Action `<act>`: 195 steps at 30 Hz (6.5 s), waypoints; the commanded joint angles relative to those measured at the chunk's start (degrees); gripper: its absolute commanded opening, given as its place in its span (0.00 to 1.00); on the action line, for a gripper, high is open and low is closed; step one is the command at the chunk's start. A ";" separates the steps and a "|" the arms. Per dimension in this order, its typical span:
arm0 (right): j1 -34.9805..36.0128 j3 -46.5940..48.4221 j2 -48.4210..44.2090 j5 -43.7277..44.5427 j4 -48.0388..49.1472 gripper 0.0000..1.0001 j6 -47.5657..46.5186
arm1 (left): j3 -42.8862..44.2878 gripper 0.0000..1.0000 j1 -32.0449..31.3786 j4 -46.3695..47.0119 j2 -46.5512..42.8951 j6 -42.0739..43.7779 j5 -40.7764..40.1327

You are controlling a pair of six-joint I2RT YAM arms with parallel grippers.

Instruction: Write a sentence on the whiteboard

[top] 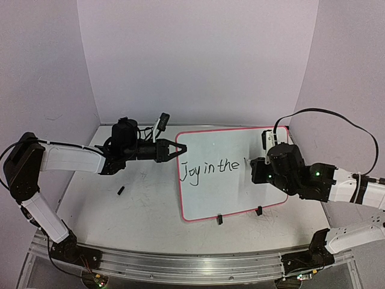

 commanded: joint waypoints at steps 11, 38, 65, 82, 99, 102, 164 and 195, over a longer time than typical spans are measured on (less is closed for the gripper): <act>-0.14 -0.32 -3.14 -1.54 -2.44 0.00 -0.04 | 0.35 0.00 0.29 -3.17 1.52 3.39 -5.72; -0.20 -0.65 -1.01 3.11 -1.70 0.00 3.16 | -0.20 0.00 0.30 -3.24 0.64 3.39 -5.91; -0.16 -5.32 -1.51 -3.89 -3.32 0.00 3.51 | -0.10 0.00 0.28 -3.27 1.09 3.04 -5.69; -0.16 -5.39 -1.90 -8.13 -2.15 0.00 2.77 | -0.90 0.00 0.29 -3.27 -0.25 2.90 -5.97; -0.31 -4.21 -9.01 -1.35 -4.02 0.00 4.27 | -1.00 0.00 0.17 -3.26 -0.54 2.76 -6.11; -0.40 -3.27 -7.92 0.36 -3.29 0.00 3.90 | -0.88 0.00 0.20 -3.24 -0.51 2.77 -6.12; -2.51 -6.54 -6.63 -1.75 -0.78 0.00 2.85 | -1.31 0.00 0.20 -3.33 -1.06 2.76 -5.62; -2.59 -2.72 -1.62 -0.54 4.83 0.00 -0.30 | -1.41 0.00 0.20 -3.41 -1.26 2.90 -5.55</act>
